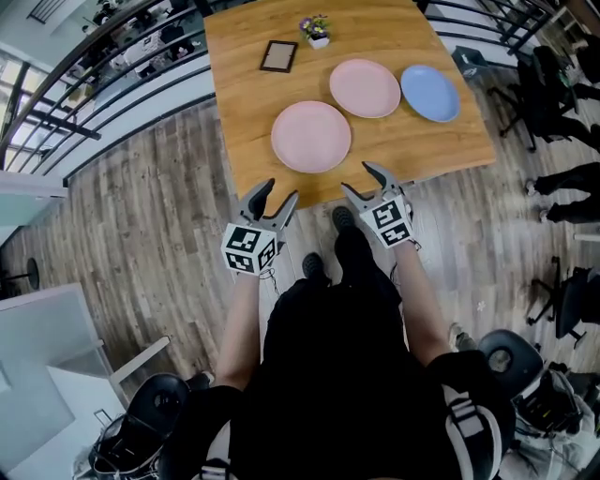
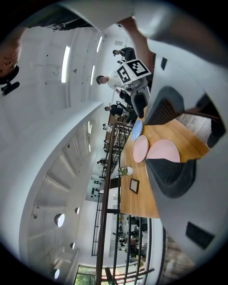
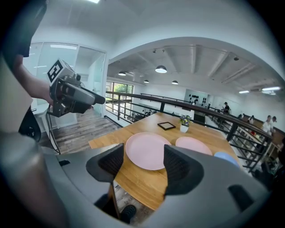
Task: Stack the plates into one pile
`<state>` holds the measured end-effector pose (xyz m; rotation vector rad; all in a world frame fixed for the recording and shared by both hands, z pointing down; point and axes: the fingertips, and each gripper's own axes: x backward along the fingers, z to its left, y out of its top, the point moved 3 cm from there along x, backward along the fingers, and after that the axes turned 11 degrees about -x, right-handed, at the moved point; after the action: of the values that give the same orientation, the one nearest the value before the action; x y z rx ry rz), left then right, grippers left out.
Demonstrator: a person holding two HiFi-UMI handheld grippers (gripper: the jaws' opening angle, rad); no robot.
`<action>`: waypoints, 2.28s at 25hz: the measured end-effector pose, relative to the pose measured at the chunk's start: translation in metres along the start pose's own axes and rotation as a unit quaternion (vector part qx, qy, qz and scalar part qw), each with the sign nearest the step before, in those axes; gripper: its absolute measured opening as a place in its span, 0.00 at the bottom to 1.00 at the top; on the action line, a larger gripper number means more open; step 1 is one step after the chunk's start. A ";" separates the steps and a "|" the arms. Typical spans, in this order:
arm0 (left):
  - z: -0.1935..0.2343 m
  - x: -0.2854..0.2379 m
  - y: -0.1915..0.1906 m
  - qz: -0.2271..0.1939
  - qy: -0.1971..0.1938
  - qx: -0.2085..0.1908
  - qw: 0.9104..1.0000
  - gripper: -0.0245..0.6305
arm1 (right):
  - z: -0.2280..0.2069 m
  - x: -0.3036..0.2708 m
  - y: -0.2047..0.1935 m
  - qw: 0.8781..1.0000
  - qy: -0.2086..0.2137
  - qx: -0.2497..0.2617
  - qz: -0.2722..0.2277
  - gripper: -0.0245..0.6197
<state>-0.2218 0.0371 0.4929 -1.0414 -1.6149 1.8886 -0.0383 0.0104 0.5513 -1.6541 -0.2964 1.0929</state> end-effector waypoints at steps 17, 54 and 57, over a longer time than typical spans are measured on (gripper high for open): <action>0.014 -0.032 -0.034 0.043 0.024 0.044 0.998 0.41 | -0.019 -0.057 -0.023 0.997 0.060 0.012 0.054 0.49; 0.032 -0.026 -0.088 0.097 0.072 0.092 0.988 0.41 | 0.006 -0.158 -0.104 0.954 0.094 0.195 0.208 0.31; 0.030 -0.023 -0.089 0.099 0.073 0.093 0.988 0.41 | 0.005 -0.161 -0.106 0.946 0.087 0.231 0.211 0.29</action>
<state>-0.2432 0.0200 0.5856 -1.2644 -1.2682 1.9929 -0.0961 -0.0528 0.7246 -1.3997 0.4234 1.2047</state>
